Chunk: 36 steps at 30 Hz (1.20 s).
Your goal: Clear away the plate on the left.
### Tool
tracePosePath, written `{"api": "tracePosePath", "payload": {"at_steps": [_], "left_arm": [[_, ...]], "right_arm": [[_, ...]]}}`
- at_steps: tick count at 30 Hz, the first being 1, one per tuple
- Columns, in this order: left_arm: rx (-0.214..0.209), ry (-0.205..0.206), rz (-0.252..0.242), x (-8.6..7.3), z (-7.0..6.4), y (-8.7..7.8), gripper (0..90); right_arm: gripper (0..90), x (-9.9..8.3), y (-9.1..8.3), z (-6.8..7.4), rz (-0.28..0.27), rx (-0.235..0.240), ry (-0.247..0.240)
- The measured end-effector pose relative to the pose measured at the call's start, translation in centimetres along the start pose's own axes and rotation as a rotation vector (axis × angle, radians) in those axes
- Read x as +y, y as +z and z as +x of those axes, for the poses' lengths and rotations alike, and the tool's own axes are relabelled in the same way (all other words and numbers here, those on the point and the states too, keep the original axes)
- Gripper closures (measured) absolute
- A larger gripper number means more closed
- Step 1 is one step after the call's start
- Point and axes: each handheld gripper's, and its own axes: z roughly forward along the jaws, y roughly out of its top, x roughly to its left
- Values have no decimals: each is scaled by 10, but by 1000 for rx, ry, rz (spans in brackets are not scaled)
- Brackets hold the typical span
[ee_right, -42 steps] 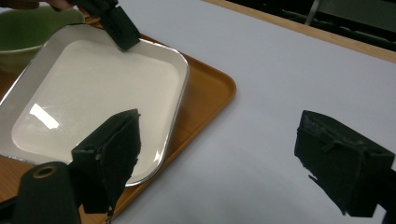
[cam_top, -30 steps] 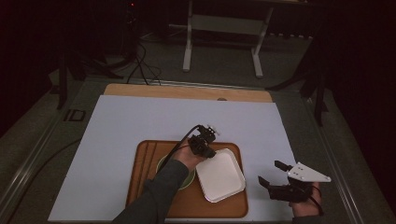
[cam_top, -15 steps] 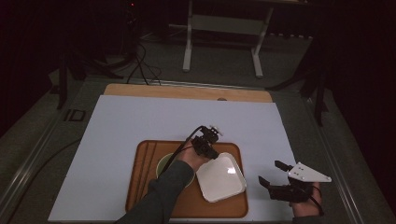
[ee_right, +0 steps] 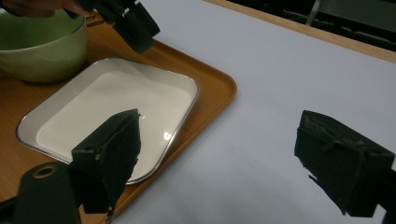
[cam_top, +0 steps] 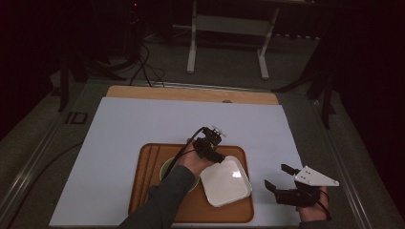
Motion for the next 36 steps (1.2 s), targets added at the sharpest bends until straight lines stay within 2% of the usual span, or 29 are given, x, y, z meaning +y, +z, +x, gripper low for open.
{"api": "tracePosePath", "payload": {"at_steps": [2, 4, 8, 13, 20, 33, 36], "left_arm": [[-2, -4, -10, 0, 0, -2, 494], [7, -7, -46, -2, 0, -10, 478], [21, -4, -57, -3, 1, -16, 448], [36, -12, -88, -8, 8, -28, 427], [67, -53, -125, -19, 22, -43, 423], [158, -67, -205, -41, 34, -79, 412], [181, -70, -231, -51, 37, -89, 410]], "right_arm": [[144, 0, 0, 0, -1, -1, 0], [144, 0, -1, 0, -5, -3, 4], [144, 0, 0, 0, -2, -4, 3], [144, 0, 0, 0, -2, -4, 3], [144, 0, 0, 0, 0, -4, 2], [144, 0, 1, 1, 1, -2, 4], [144, 0, 1, 1, 2, -2, 5]]}}
